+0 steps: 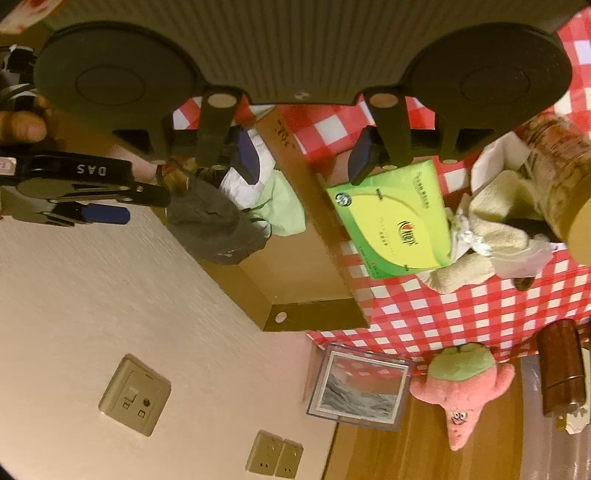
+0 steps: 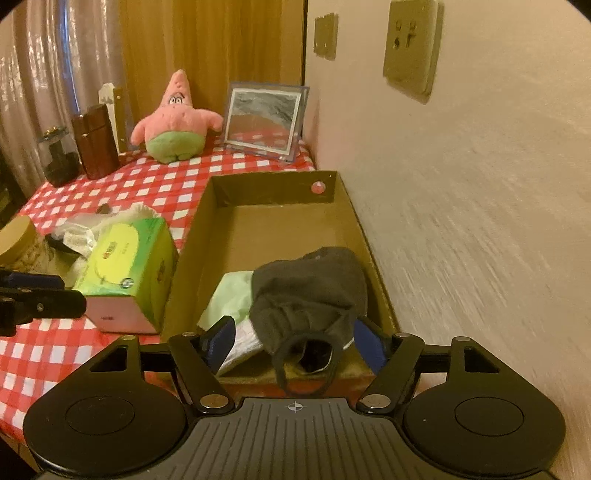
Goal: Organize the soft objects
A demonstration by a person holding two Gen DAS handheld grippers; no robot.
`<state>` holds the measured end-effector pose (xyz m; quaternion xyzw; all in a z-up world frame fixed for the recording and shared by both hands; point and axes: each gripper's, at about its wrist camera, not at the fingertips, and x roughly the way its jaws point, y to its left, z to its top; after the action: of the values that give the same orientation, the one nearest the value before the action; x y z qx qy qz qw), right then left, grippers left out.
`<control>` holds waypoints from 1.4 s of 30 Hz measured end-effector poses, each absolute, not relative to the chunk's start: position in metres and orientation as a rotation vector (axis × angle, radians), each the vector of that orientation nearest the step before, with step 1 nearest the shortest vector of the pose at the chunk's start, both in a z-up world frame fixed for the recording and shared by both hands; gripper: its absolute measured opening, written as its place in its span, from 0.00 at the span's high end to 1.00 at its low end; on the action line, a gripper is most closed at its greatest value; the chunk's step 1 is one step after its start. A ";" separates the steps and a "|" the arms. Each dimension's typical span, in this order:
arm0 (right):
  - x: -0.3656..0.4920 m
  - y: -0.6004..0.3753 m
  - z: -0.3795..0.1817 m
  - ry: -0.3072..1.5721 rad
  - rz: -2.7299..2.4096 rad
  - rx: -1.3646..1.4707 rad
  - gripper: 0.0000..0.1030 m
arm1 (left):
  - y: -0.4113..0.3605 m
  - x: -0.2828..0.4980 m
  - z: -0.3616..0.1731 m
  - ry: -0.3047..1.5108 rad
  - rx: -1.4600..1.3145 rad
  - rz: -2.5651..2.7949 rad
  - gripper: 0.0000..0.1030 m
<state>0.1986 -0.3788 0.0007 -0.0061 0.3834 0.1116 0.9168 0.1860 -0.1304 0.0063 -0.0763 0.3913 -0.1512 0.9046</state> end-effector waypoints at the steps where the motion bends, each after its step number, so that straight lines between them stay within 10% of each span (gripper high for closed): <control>1: 0.192 -0.378 0.004 0.780 0.233 -0.003 0.31 | -0.129 0.181 0.008 0.805 -0.160 -0.307 0.51; 42: 0.095 -0.271 0.041 0.696 0.458 0.135 0.28 | -0.018 0.062 0.014 0.764 -0.257 -0.045 0.38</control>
<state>0.0953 -0.2706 0.0406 0.0656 0.3380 0.2224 0.9122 0.0621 -0.0177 0.0142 -0.1251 0.3717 -0.0221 0.9196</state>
